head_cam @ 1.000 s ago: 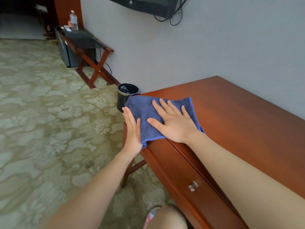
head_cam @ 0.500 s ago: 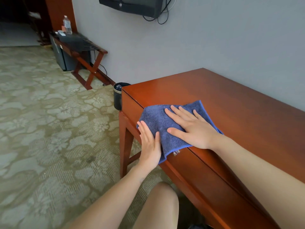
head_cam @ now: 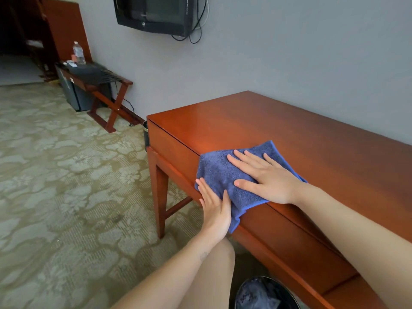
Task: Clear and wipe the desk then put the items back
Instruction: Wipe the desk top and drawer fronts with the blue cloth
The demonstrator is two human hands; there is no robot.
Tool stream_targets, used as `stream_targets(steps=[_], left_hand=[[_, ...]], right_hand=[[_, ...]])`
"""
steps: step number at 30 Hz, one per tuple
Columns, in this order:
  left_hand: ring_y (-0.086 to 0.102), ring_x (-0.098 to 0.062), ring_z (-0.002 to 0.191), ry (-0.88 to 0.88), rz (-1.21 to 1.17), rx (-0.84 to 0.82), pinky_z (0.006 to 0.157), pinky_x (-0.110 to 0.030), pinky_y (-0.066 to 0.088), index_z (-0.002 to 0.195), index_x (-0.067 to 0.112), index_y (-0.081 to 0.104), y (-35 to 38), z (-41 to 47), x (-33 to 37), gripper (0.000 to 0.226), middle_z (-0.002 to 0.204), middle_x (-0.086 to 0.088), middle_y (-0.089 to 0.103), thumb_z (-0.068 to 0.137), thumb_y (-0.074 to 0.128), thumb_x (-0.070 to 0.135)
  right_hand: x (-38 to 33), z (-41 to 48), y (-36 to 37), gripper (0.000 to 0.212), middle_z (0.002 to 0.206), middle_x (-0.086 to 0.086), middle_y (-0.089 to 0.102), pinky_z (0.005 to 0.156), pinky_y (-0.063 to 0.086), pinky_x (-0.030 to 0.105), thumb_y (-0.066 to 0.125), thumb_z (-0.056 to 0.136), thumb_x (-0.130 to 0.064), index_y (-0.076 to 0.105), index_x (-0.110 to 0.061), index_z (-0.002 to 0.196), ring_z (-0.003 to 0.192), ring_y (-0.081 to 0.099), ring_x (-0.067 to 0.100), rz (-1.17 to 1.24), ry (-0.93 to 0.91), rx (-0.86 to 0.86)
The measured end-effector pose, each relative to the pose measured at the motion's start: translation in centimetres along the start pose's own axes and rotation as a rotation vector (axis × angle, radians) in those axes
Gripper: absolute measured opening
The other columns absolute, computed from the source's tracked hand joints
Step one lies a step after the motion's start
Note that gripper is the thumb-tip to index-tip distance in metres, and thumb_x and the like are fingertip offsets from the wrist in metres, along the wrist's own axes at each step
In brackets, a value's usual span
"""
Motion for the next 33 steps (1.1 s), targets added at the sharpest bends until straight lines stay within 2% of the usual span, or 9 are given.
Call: stream_targets(steps=[6,11,18,20,22,24,28,31,33], left_hand=[[-0.022,-0.021,0.146,-0.11,-0.029,0.011,0.12,-0.041,-0.011,0.147,0.019,-0.028,1.6,-1.9,1.1,0.073,0.159,0.003,-0.024,0.103,0.024,0.044],[-0.023,-0.011,0.146,-0.077,0.101,-0.005,0.116,-0.031,-0.015,0.145,0.017,-0.03,4.5,-4.6,1.1,0.076,0.157,0.001,-0.029,0.104,0.03,0.041],[-0.026,-0.014,0.145,0.002,0.22,-0.048,0.116,-0.033,-0.014,0.143,0.009,-0.03,7.4,-8.8,1.8,0.075,0.155,-0.006,-0.032,0.105,0.029,0.035],[-0.028,-0.017,0.144,0.027,0.26,-0.078,0.116,-0.035,-0.014,0.138,0.01,-0.034,8.2,-10.1,1.8,0.076,0.153,-0.008,-0.035,0.101,0.022,0.046],[-0.032,-0.015,0.141,0.054,0.291,-0.098,0.117,-0.037,-0.013,0.13,0.013,-0.037,9.1,-11.4,2.0,0.082,0.148,-0.007,-0.04,0.083,0.01,0.062],[-0.037,-0.013,0.134,0.106,0.328,-0.105,0.118,-0.039,-0.013,0.125,0.015,-0.041,9.8,-12.4,1.8,0.088,0.139,-0.005,-0.046,0.069,-0.003,0.069],[-0.042,-0.021,0.132,0.222,0.417,-0.12,0.115,-0.037,-0.017,0.118,0.013,-0.057,11.4,-14.1,0.9,0.097,0.133,-0.01,-0.051,0.059,-0.03,0.085],[-0.033,-0.026,0.137,0.312,0.428,-0.097,0.114,-0.038,-0.016,0.117,0.024,-0.06,12.5,-15.3,0.5,0.083,0.141,-0.015,-0.042,0.067,-0.027,0.081],[-0.03,-0.027,0.139,0.345,0.442,-0.117,0.115,-0.039,-0.017,0.12,0.025,-0.059,13.3,-15.9,0.2,0.082,0.142,-0.017,-0.039,0.07,-0.023,0.081]], right_hand=[[0.4,-2.8,0.3,0.061,0.158,-0.023,-0.01,0.117,-0.012,0.033,0.028,0.098,-0.058,-0.006,-0.05,0.148,0.146,-0.012,0.0,0.006,-0.004,0.021],[1.7,-6.1,0.7,0.062,0.157,-0.023,-0.01,0.119,-0.011,0.035,0.031,0.097,-0.059,-0.006,-0.051,0.146,0.145,-0.012,-0.001,0.003,0.017,0.02],[3.3,-11.6,1.3,0.064,0.158,-0.024,-0.009,0.12,-0.01,0.037,0.034,0.095,-0.06,-0.003,-0.052,0.147,0.145,-0.011,-0.002,0.013,0.069,0.028],[3.7,-13.4,1.5,0.066,0.158,-0.025,-0.009,0.12,-0.01,0.036,0.032,0.091,-0.068,-0.005,-0.056,0.144,0.145,-0.012,-0.003,0.017,0.08,0.03],[4.0,-15.4,1.6,0.069,0.157,-0.026,-0.01,0.12,-0.01,0.035,0.023,0.08,-0.076,-0.008,-0.061,0.14,0.144,-0.013,-0.004,0.021,0.099,0.034],[4.4,-17.3,1.8,0.069,0.157,-0.028,-0.01,0.12,-0.01,0.035,0.023,0.078,-0.075,-0.009,-0.063,0.138,0.144,-0.013,-0.005,0.019,0.124,0.043],[4.9,-20.9,2.4,0.07,0.156,-0.029,-0.01,0.121,-0.008,0.036,0.03,0.082,-0.07,-0.01,-0.062,0.139,0.144,-0.013,-0.005,-0.001,0.167,0.065],[5.1,-23.2,2.8,0.072,0.156,-0.03,-0.011,0.121,-0.007,0.036,0.029,0.081,-0.072,-0.01,-0.062,0.14,0.144,-0.013,-0.005,-0.015,0.186,0.087],[5.2,-24.5,3.1,0.072,0.156,-0.03,-0.011,0.121,-0.006,0.037,0.034,0.085,-0.069,-0.01,-0.062,0.141,0.144,-0.013,-0.005,-0.028,0.199,0.106]])
Point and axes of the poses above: each hand's wrist, its own z-axis towards the middle knuckle, its own y-axis out of the palm, x = y × z, the point moved 4 cm from there along z, towards the middle knuckle
